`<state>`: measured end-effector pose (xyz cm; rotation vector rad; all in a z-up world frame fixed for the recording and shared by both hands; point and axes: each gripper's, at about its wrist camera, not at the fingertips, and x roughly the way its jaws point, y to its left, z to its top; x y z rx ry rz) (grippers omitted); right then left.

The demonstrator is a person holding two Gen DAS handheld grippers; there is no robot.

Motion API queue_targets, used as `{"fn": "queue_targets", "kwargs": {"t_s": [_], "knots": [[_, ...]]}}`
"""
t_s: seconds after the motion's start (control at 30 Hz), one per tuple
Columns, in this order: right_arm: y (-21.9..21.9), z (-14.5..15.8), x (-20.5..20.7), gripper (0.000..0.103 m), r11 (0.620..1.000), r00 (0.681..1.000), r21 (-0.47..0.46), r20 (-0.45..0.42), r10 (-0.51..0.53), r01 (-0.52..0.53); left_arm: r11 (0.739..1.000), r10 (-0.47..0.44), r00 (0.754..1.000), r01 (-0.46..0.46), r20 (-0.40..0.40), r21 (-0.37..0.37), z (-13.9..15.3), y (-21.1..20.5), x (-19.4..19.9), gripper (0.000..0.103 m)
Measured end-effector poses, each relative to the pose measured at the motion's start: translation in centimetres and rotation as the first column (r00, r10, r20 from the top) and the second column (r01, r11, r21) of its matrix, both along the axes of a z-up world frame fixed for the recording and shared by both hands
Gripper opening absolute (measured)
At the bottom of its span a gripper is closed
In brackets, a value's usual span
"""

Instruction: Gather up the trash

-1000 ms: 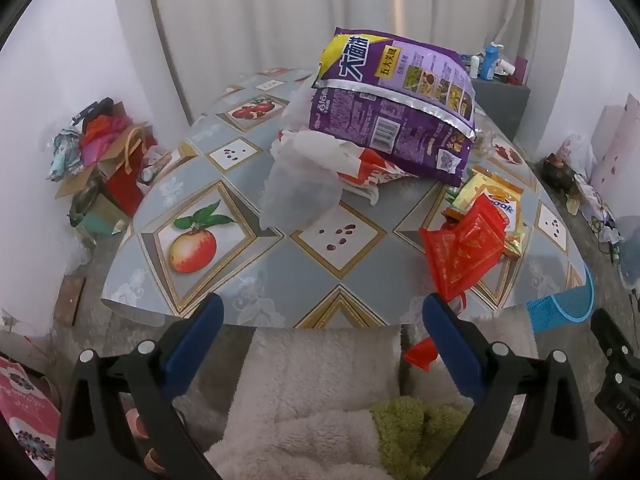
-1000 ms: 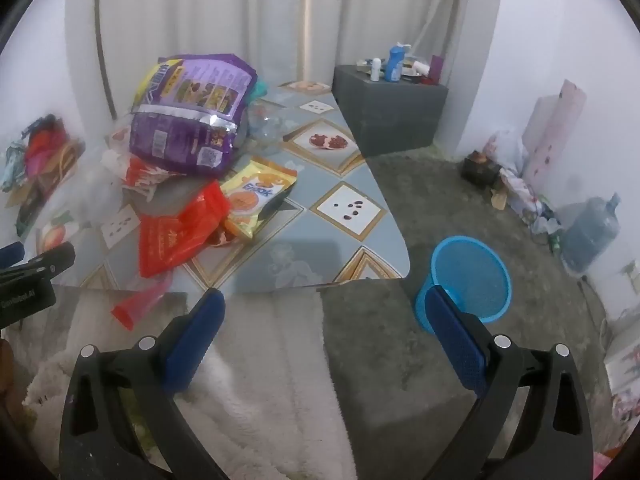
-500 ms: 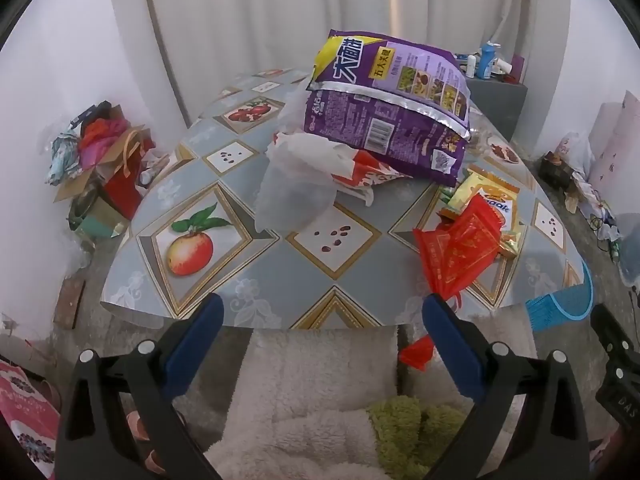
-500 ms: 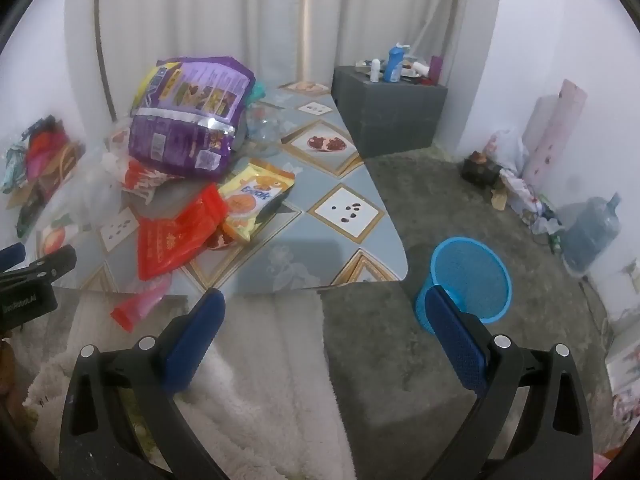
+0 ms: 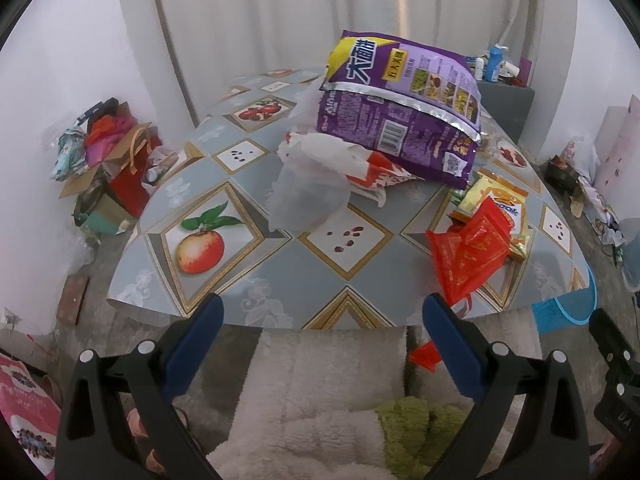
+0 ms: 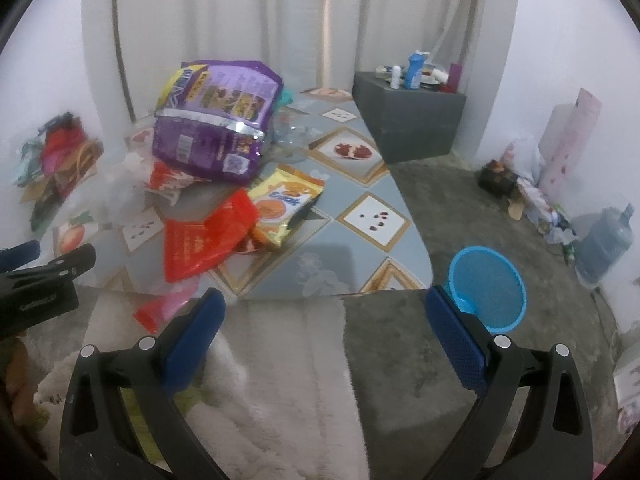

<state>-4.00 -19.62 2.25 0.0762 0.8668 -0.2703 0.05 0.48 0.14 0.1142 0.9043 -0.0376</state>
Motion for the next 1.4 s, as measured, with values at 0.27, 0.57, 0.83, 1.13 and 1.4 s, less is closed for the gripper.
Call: {"fn": "queue_targets", "kwargs": {"t_s": [0.27,0.57,0.83,1.13,1.4], "knots": [[1.0,0.0,0.1,0.095,1.0,1.0,-0.014,-0.007,0.025,-0.025,1.0,0.021,1.0,-0.021,0.008,-0.022,0.0,1.0,0.1,0.097],[1.2,-0.3,0.2,0.095,0.999,0.999,-0.014,-0.022,0.03,-0.031,0.999,0.041,0.999,-0.041,-0.005,-0.026,-0.1,1.7,0.5,0.097],[1.2,-0.2,0.3,0.095,1.0,1.0,-0.017,-0.02,0.023,-0.023,0.999,0.046,0.999,-0.046,-0.012,-0.022,-0.3,2.0,0.6,0.098],[0.4,0.1,0.4,0.095,1.0,1.0,-0.023,-0.011,0.003,-0.003,0.998,-0.003,0.999,0.0,0.042,0.067,0.6,2.8,0.4,0.098],[0.4,0.1,0.4,0.095,1.0,1.0,-0.025,-0.007,0.003,-0.003,0.999,-0.035,0.999,0.035,-0.019,-0.004,-0.9,4.1,-1.5,0.098]]}}
